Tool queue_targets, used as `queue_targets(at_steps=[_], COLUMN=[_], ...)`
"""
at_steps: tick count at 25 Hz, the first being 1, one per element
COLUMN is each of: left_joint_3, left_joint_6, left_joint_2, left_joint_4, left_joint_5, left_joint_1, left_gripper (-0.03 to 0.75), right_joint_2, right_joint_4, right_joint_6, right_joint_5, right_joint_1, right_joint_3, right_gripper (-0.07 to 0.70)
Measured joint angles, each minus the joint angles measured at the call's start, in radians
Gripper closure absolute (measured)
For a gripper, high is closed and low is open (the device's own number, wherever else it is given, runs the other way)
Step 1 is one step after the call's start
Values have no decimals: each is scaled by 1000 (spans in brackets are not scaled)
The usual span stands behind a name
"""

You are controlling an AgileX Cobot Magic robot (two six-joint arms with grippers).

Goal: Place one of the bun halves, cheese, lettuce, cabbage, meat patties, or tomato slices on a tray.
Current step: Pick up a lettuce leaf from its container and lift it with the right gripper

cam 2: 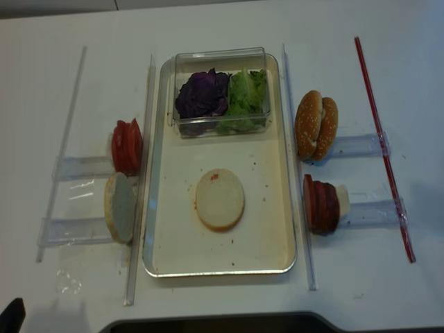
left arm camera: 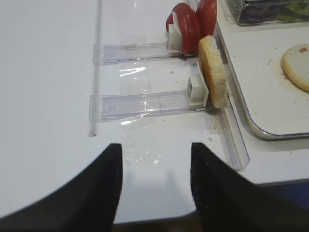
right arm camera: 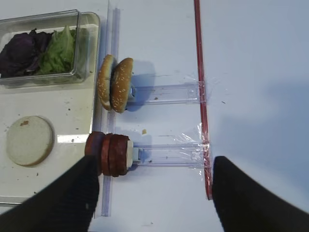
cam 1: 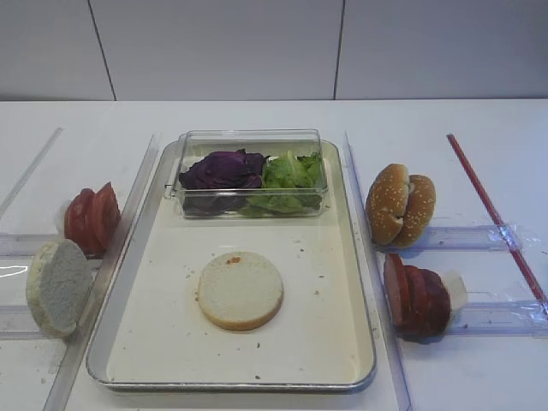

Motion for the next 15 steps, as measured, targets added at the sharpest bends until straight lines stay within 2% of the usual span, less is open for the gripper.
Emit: queue_targets(at_steps=[7, 15], left_joint_3=[0, 0], left_joint_6=[0, 0], left_joint_2=[0, 0], left_joint_4=[0, 0], left_joint_5=[0, 0], left_joint_1=[0, 0], left_gripper=[399, 399], right_joint_2=[304, 629], right_joint_4=[4, -52], right_joint_6=[56, 150], right_joint_5=[-2, -10], right_joint_1=[110, 313], right_joint_3=[-169, -316], right_gripper=[123, 123])
